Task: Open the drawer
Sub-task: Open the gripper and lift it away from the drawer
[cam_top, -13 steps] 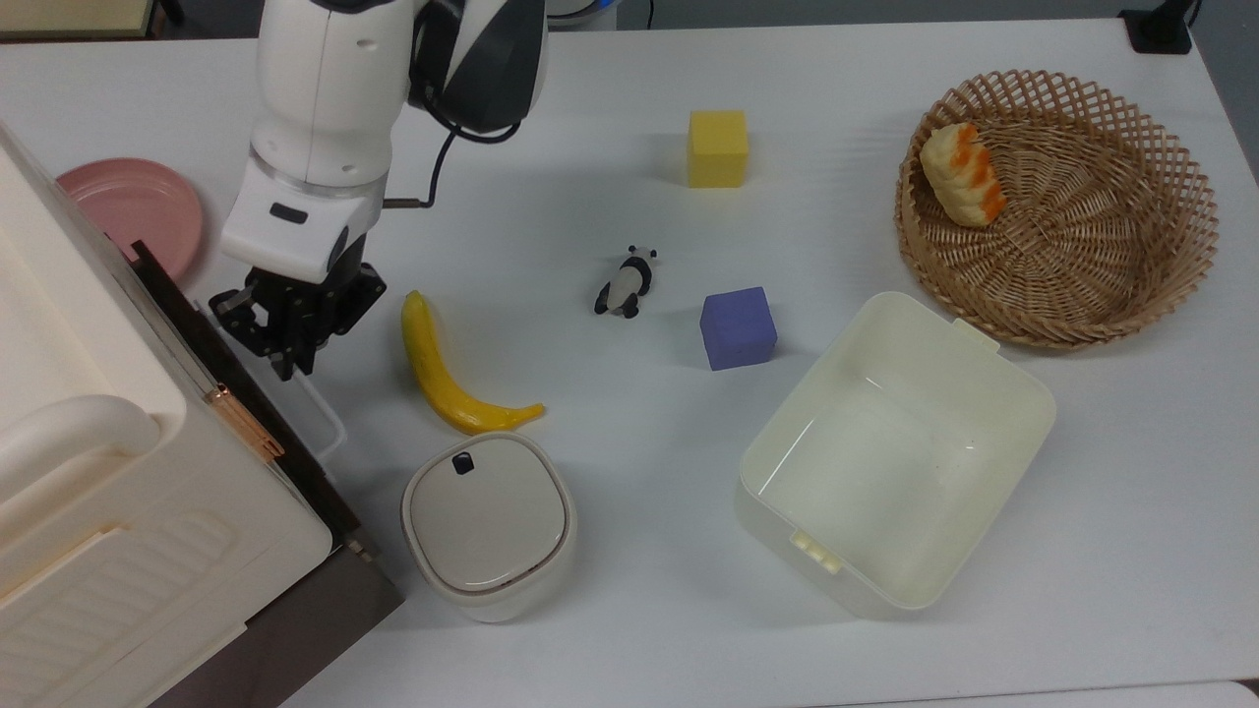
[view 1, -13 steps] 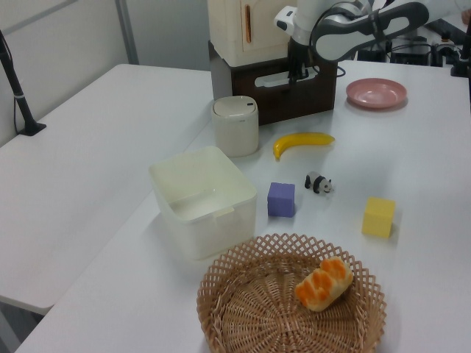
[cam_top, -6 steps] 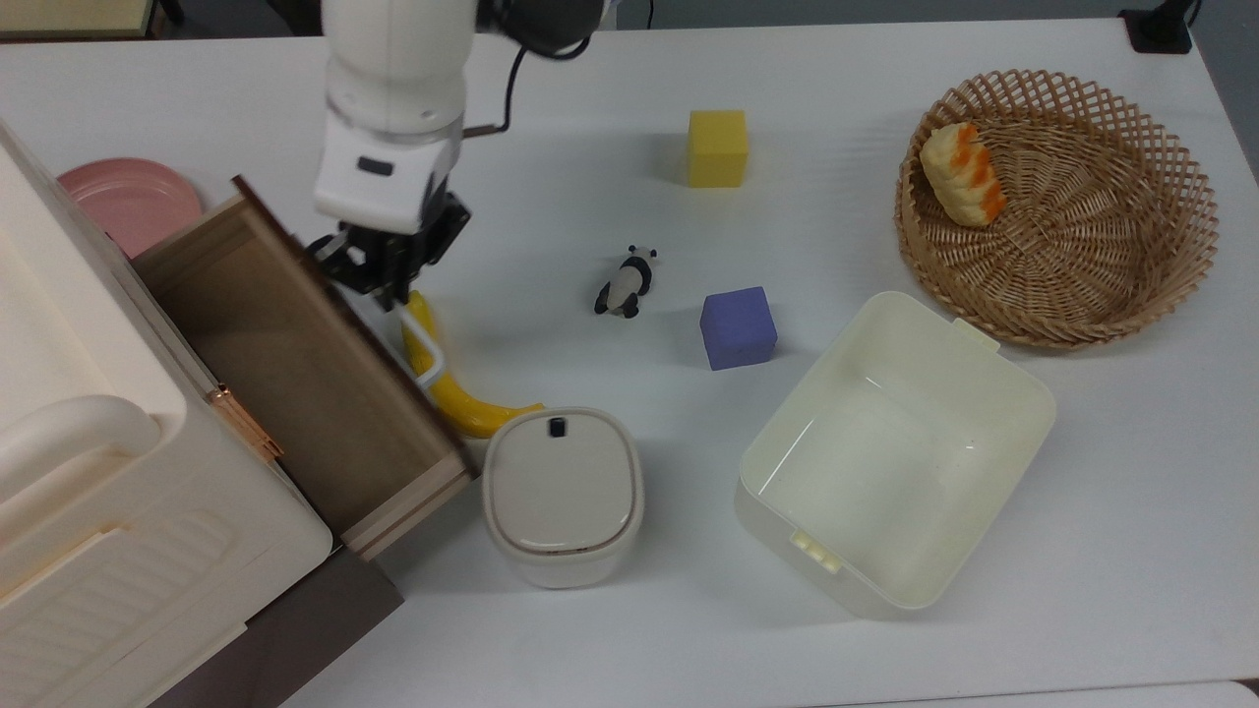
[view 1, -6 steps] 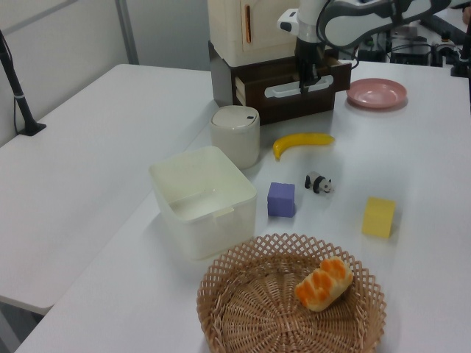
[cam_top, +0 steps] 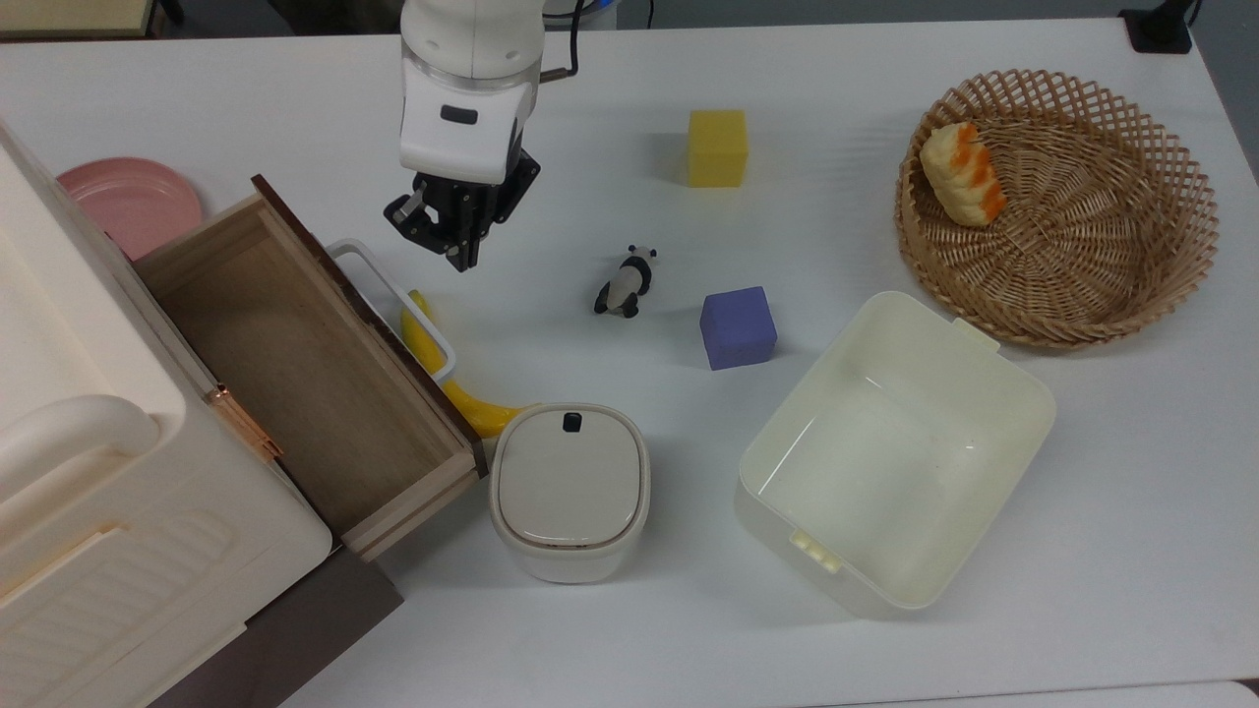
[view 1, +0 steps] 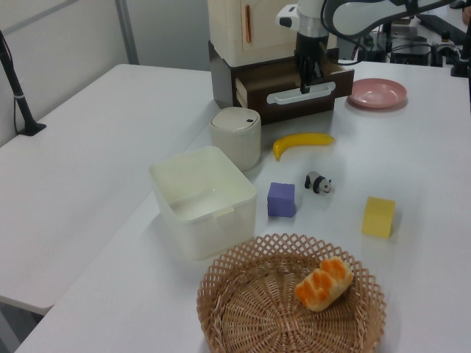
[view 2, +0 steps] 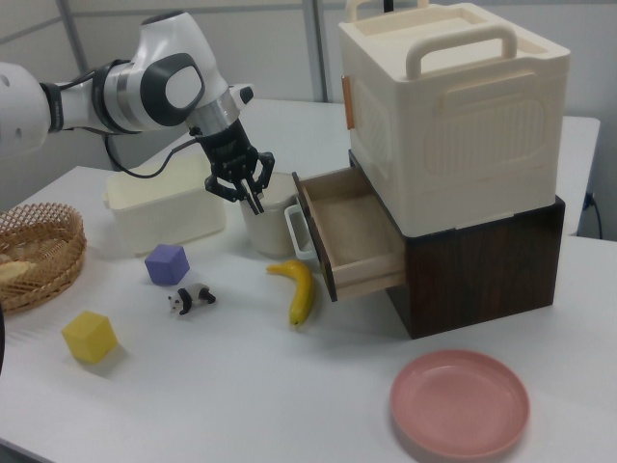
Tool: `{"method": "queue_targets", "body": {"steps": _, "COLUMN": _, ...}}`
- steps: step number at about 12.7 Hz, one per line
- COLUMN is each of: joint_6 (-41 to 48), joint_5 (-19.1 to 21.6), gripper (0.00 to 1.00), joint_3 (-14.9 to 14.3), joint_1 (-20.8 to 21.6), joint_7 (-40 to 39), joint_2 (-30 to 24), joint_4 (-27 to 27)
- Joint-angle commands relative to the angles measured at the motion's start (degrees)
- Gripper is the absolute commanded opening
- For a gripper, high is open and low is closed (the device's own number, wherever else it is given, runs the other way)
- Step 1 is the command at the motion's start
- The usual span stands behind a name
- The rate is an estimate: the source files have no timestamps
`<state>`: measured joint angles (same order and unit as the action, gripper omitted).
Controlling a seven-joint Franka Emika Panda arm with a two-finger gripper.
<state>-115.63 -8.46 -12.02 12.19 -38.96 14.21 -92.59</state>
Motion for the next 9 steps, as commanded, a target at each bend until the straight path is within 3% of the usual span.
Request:
{"method": "queue_targets", "body": {"steps": 1, "joint_6": 0.3, "joint_5": 0.3, "gripper": 0.19, "joint_3": 0.2, "joint_1": -0.7, "joint_7": 0.9, "joint_2": -1.9, "joint_4": -2.6}}
{"method": "queue_targets", "body": {"steps": 2, "joint_6": 0.3, "joint_5": 0.6, "gripper": 0.52, "joint_3": 0.2, "joint_1": -0.9, "joint_7": 1.5, "joint_2": -1.9, "joint_4": -2.5}}
{"method": "queue_targets", "body": {"steps": 3, "joint_6": 0.7, "joint_5": 0.7, "gripper": 0.7, "joint_3": 0.2, "joint_1": -0.9, "joint_7": 4.0, "joint_2": -1.9, "joint_4": -2.4}}
{"method": "queue_targets", "body": {"steps": 5, "joint_6": 1.1, "joint_5": 0.7, "gripper": 0.96, "joint_3": 0.8, "joint_1": -1.0, "joint_7": 11.8, "joint_2": -1.9, "joint_4": -2.0}}
{"method": "queue_targets", "body": {"steps": 8, "joint_6": 3.0, "joint_5": 0.7, "gripper": 1.0, "joint_3": 4.6, "joint_1": -2.5, "joint_7": 24.7, "joint_2": -1.9, "joint_4": -1.1}}
{"method": "queue_targets", "body": {"steps": 9, "joint_6": 5.4, "joint_5": 0.7, "gripper": 1.0, "joint_3": 7.2, "joint_1": -3.7, "joint_7": 31.0, "joint_2": -2.0, "joint_4": -0.1}}
